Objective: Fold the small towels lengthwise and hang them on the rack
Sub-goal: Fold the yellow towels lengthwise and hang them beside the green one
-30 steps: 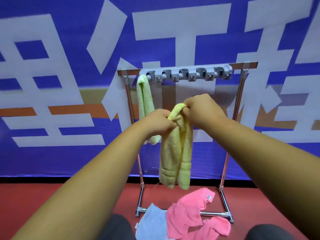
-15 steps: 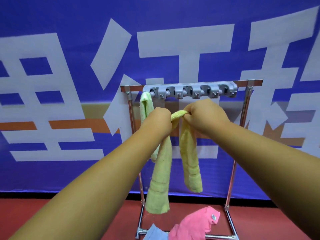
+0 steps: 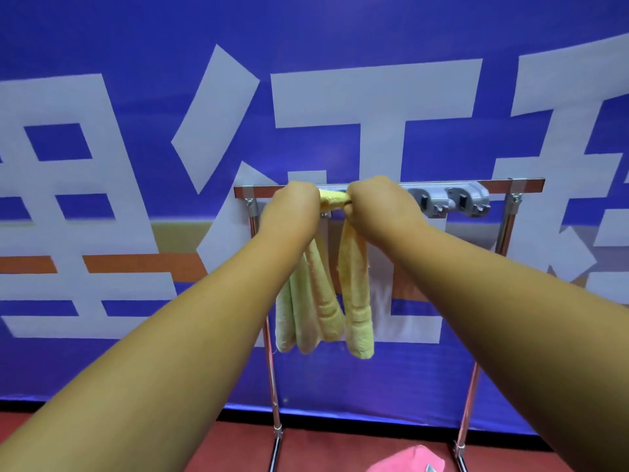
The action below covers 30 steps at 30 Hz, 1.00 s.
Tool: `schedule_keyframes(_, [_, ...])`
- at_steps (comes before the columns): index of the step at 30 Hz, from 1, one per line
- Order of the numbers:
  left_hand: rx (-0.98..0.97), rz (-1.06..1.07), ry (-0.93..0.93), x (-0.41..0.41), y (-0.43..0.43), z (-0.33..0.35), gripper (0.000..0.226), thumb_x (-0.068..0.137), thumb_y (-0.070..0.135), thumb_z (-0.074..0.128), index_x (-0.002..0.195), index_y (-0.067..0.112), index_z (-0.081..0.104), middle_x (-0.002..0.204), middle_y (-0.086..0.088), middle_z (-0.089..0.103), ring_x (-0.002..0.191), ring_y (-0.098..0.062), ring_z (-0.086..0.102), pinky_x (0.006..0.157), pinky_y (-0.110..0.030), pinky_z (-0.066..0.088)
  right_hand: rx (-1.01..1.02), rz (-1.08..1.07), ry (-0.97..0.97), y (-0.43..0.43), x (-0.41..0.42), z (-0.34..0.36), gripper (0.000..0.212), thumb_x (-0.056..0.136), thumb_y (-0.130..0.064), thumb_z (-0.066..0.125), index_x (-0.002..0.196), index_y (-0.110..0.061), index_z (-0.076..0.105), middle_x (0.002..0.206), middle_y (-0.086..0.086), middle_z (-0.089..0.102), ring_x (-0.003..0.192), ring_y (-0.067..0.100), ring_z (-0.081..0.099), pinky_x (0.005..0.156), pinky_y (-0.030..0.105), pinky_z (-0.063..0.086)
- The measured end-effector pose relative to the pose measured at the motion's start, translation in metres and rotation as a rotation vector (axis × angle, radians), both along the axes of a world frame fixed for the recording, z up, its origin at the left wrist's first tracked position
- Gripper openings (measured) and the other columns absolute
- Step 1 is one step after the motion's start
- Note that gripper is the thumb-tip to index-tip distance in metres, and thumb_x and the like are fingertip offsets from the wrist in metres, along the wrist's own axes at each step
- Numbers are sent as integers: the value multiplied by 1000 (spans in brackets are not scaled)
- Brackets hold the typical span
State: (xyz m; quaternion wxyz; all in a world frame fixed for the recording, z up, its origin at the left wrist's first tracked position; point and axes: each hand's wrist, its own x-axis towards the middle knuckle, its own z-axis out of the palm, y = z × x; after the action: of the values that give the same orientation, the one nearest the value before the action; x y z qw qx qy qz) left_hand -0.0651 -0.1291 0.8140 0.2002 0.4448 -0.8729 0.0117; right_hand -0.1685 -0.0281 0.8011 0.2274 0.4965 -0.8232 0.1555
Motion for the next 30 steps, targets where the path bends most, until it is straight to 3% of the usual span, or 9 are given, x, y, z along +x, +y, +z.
schedule_keyframes(2, [-101, -7, 12, -2, -11, -2, 8, 99, -1, 58, 101, 4, 64, 91, -13, 58, 87, -33, 58, 73, -38, 47, -19, -14, 14, -16, -8, 5, 18, 96, -10, 57, 79, -12, 54, 73, 6, 47, 62, 25, 46, 50, 30, 25])
schedule_keyframes(6, [-215, 4, 55, -9, -35, 0, 34, 95, 6, 68, 71, 12, 45, 72, -6, 45, 78, -33, 64, 60, -35, 41, -34, -6, 23, -40, -16, 13, 27, 94, -5, 54, 70, -13, 46, 72, 7, 46, 59, 24, 43, 50, 28, 25])
schedule_keyframes(10, [-295, -12, 68, -10, -51, -16, 7, 97, 7, 64, 93, 12, 61, 74, -3, 45, 75, -35, 58, 60, -35, 40, -26, -22, 79, -58, -24, -1, 14, 95, -5, 58, 82, -10, 58, 73, 5, 45, 61, 25, 47, 53, 31, 29])
schedule_keyframes(13, [-340, -39, -57, -10, -51, -40, 20, 97, 7, 60, 113, 14, 69, 96, -8, 63, 94, -36, 69, 66, -36, 42, 71, 11, 119, -62, -28, -37, 16, 97, -8, 59, 109, -14, 66, 83, 4, 52, 81, 34, 62, 63, 34, 38])
schedule_keyframes(15, [-337, -66, -87, -13, -50, -56, 27, 99, 10, 59, 124, 13, 67, 113, -9, 67, 107, -35, 69, 69, -37, 42, 80, 52, 82, -60, -29, -57, 13, 101, -12, 56, 112, -12, 63, 94, 10, 62, 90, 38, 65, 64, 37, 39])
schedule_keyframes(18, [-260, -80, 12, -16, -50, -68, 30, 105, 22, 54, 132, 14, 64, 123, -13, 64, 117, -36, 64, 74, -38, 42, -39, 97, -48, -60, -30, -72, 9, 102, -20, 53, 95, -16, 49, 87, 7, 56, 82, 34, 54, 59, 37, 33])
schedule_keyframes(21, [-153, -88, 157, -15, -48, -76, 29, 104, 33, 53, 123, 15, 68, 120, -11, 63, 109, -33, 64, 73, -36, 41, -145, 109, -242, -62, -27, -85, 18, 97, -29, 57, 82, -23, 50, 77, 0, 54, 82, 32, 57, 60, 36, 37])
schedule_keyframes(26, [63, -91, 332, -6, -40, -106, 19, 97, 36, 54, 96, 19, 63, 91, -2, 64, 85, -28, 57, 67, -37, 43, -132, 59, -436, -59, -21, -114, 22, 93, -42, 59, 105, -24, 63, 97, 2, 67, 91, 30, 62, 72, 40, 53])
schedule_keyframes(30, [330, -122, 376, -3, -35, -148, 12, 90, 30, 59, 92, 20, 65, 87, -4, 69, 84, -30, 66, 73, -37, 56, -69, 62, -622, -60, -25, -149, 11, 91, -37, 59, 90, -26, 62, 90, 0, 68, 88, 28, 66, 74, 41, 57])
